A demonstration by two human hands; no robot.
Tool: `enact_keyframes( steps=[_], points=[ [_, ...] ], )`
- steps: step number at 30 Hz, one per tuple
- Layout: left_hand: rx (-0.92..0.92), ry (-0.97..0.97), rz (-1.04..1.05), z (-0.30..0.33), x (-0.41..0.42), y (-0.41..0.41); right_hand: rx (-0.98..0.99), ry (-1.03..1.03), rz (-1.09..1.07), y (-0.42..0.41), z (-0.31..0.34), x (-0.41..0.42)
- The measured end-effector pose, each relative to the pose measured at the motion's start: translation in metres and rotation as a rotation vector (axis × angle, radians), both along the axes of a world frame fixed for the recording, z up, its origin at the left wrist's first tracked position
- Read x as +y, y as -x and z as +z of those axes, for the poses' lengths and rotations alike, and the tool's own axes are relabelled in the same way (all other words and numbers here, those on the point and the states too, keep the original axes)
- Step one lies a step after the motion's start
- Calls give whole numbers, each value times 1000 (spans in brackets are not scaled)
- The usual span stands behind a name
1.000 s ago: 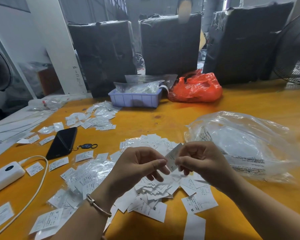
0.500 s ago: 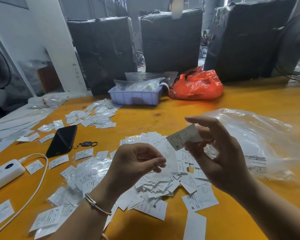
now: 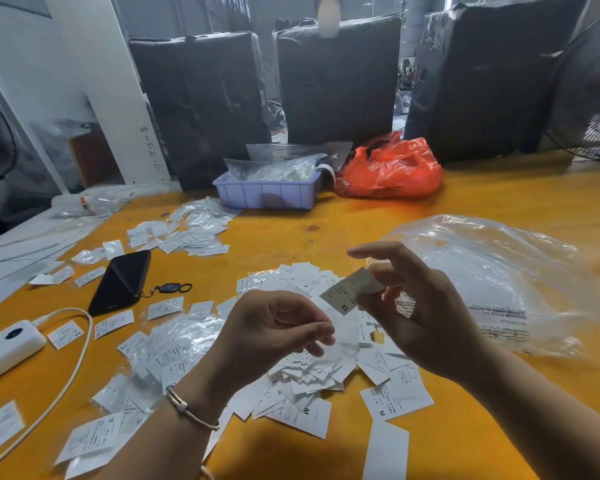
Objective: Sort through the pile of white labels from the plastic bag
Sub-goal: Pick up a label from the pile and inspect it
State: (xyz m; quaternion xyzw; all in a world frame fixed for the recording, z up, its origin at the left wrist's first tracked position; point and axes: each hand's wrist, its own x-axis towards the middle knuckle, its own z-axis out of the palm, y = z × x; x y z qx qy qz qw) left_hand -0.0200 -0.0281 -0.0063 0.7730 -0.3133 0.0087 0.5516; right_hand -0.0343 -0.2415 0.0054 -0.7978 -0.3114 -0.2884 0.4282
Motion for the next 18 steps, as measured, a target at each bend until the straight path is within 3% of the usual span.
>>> enact_keyframes(
  steps=[3,18],
  points=[
    [25,-1,5,0,2,-1,89,-68,65,0,3,-2],
    [162,-48,-46,-4,0,-4,284,107,148,-5,-1,-9]
  ],
)
